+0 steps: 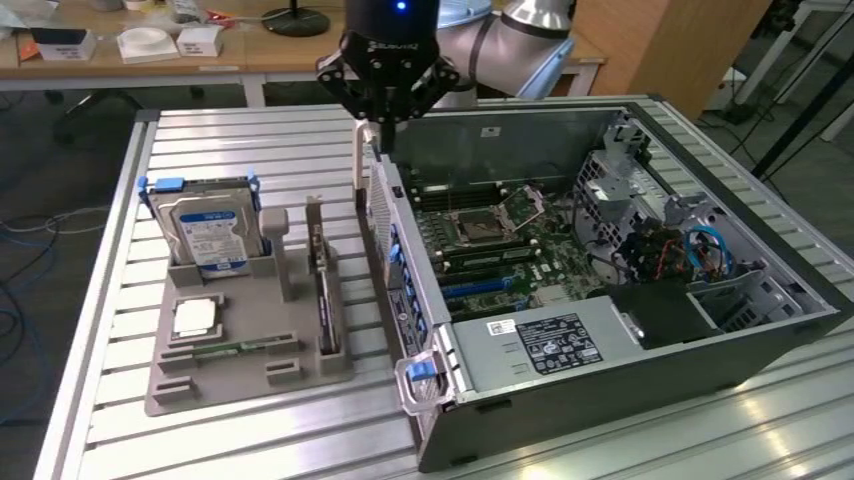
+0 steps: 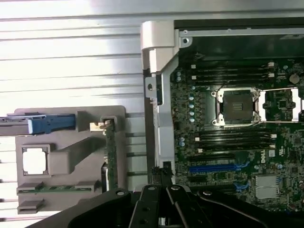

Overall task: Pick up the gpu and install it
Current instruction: 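Reach for the gpu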

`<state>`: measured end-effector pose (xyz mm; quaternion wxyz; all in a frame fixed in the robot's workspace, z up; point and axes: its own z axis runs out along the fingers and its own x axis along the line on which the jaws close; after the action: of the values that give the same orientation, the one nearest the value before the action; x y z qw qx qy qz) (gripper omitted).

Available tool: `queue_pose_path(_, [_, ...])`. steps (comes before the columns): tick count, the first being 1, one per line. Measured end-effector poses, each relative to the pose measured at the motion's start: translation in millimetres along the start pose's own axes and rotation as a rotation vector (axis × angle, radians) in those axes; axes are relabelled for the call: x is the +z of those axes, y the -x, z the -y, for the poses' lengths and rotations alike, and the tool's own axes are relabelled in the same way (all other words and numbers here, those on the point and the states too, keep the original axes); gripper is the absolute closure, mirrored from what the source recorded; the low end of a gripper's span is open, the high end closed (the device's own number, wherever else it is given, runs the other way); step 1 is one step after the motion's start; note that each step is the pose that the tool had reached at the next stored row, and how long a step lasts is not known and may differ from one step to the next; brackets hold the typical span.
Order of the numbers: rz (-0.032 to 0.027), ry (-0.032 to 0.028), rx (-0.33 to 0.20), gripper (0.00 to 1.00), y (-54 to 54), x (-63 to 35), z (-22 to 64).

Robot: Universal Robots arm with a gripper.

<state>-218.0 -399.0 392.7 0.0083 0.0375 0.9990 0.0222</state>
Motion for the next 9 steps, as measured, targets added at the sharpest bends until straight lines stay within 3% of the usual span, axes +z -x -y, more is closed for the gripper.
queue_pose_path(9, [0.0,0.0,0.0,0.89,-40.7,-0.4,3.1])
